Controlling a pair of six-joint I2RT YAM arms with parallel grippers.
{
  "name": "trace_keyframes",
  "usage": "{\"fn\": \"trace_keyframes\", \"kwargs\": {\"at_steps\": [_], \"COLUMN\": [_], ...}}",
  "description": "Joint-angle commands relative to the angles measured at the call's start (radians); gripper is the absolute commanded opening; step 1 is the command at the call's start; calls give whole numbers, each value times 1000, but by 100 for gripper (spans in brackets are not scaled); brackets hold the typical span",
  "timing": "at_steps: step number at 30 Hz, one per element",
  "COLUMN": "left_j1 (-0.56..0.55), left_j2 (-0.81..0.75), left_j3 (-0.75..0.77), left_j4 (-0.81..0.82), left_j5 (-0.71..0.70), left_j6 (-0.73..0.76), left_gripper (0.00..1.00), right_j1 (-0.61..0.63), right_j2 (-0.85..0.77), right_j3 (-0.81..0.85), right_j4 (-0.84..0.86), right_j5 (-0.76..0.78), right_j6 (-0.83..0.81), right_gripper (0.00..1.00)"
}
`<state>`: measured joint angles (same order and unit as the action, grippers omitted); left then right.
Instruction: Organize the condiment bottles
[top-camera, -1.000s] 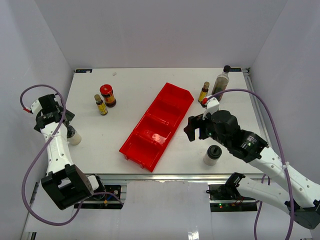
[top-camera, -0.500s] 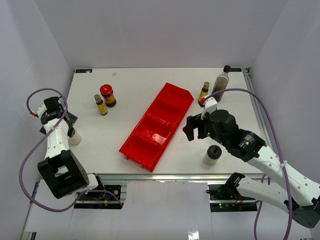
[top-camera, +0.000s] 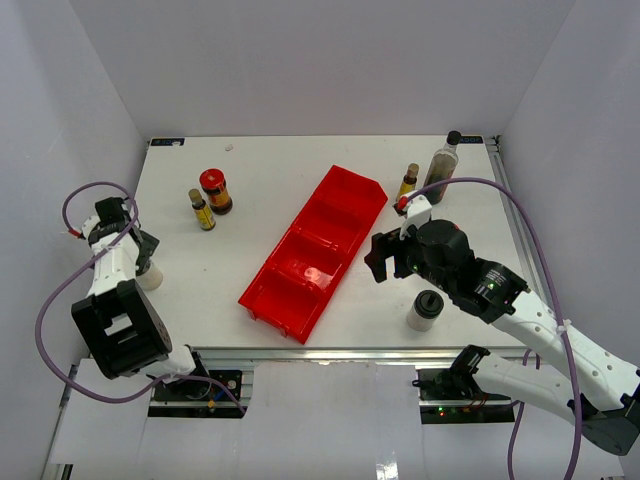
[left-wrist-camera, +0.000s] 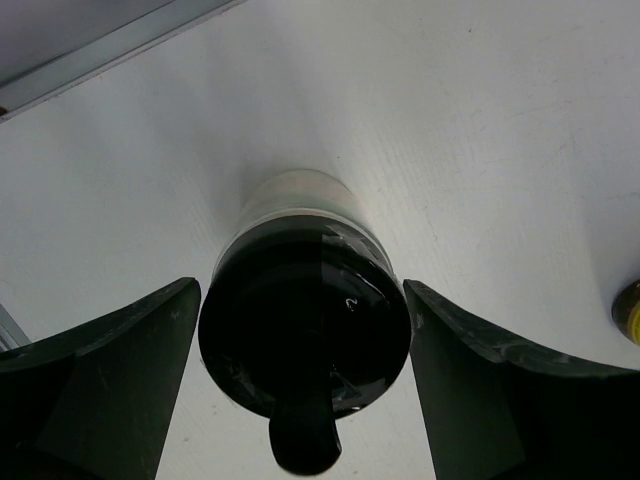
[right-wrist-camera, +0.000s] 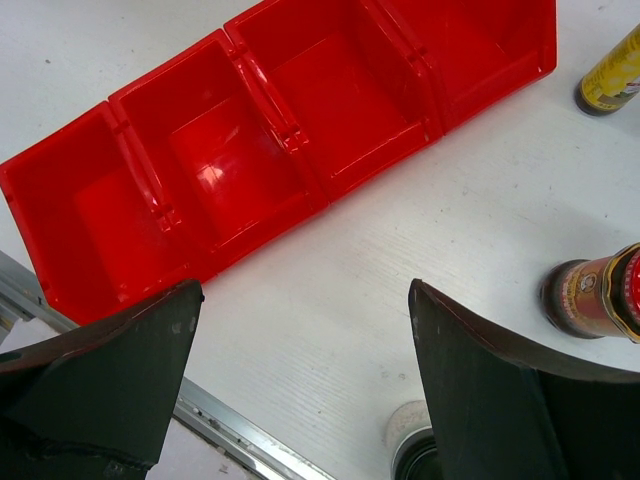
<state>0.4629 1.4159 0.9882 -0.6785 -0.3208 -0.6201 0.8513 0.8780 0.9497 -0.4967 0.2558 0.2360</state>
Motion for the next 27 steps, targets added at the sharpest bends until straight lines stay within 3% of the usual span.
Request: {"fn": "trace_keyframes", "kwargs": {"at_steps": [1,7,11,20,23,27], "left_j1": [6,6,6,2,-25,-147], "left_j2": [19,45,53,33,-15,-42], "left_j3": [15,20,17,72,99,191], "left_j4": [30,35,43,-5,-33,-115], "left_j5": [17,18,27,46,52,51], "left_j6": [11,16,40,103,132,171], "left_gripper": [91,88,74,0,0,0], "right_j1": [2,0,0,1,0,1], "right_j2": [-1,-2,-11,-10,-5,-6], "right_j3": [-6,-8,-14,-7,11,24], "right_j4": [49,49,47,31,26,24], "right_j5": [10,8,14,28,23,16], "right_j6": [-14,-14,-14,-21,-15,-8], "right_gripper": [90,90,90,90,90,90]}}
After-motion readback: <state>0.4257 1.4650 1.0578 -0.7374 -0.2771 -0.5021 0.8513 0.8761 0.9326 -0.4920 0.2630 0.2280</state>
